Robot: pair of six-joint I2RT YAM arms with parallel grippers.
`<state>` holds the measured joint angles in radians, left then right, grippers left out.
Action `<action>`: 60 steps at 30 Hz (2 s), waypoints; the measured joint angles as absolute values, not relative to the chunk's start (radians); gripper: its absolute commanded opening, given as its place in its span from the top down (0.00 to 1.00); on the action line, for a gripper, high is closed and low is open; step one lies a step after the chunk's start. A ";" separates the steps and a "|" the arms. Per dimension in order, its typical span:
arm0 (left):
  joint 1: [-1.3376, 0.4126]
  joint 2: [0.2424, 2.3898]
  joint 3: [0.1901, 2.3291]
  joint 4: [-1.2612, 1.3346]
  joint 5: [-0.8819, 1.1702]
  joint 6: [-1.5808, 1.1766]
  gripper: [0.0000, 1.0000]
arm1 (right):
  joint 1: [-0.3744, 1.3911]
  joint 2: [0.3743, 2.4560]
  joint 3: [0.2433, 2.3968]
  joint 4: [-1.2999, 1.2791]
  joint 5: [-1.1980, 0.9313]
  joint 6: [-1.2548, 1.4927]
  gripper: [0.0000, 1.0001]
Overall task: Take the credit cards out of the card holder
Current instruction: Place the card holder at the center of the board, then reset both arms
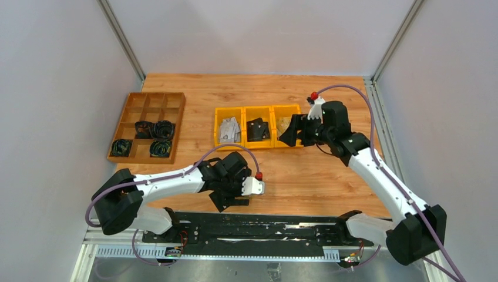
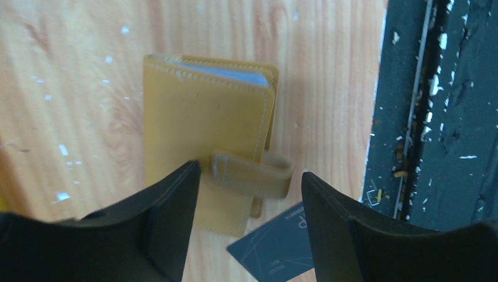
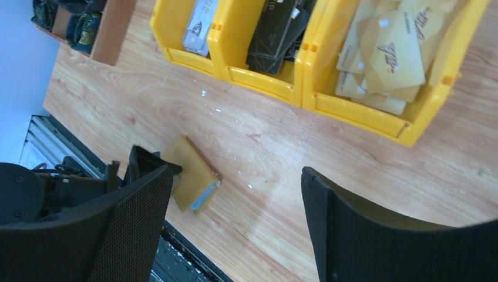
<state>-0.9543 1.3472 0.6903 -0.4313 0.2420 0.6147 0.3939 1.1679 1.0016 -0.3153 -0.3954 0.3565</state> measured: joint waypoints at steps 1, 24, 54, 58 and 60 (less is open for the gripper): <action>-0.955 1.343 0.691 -0.434 0.236 0.610 0.01 | 0.393 1.145 0.986 -0.316 -0.387 0.357 0.16; -0.101 1.037 0.619 -0.194 0.390 0.294 0.00 | 0.249 0.897 0.294 0.232 0.735 0.196 0.09; -0.014 1.196 0.234 0.770 0.180 0.049 0.00 | 0.086 1.299 0.215 0.929 0.514 0.020 0.09; -0.012 1.271 0.168 0.930 0.167 0.053 0.00 | 0.072 1.325 0.216 0.942 0.425 0.001 0.07; -0.012 1.356 0.162 1.010 0.156 0.051 0.00 | 0.072 1.393 0.209 1.016 0.387 -0.020 0.06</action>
<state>-0.0120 1.3560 0.1623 1.0100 0.1562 0.0509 0.0723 1.3930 0.2089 1.0157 0.3870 -0.0196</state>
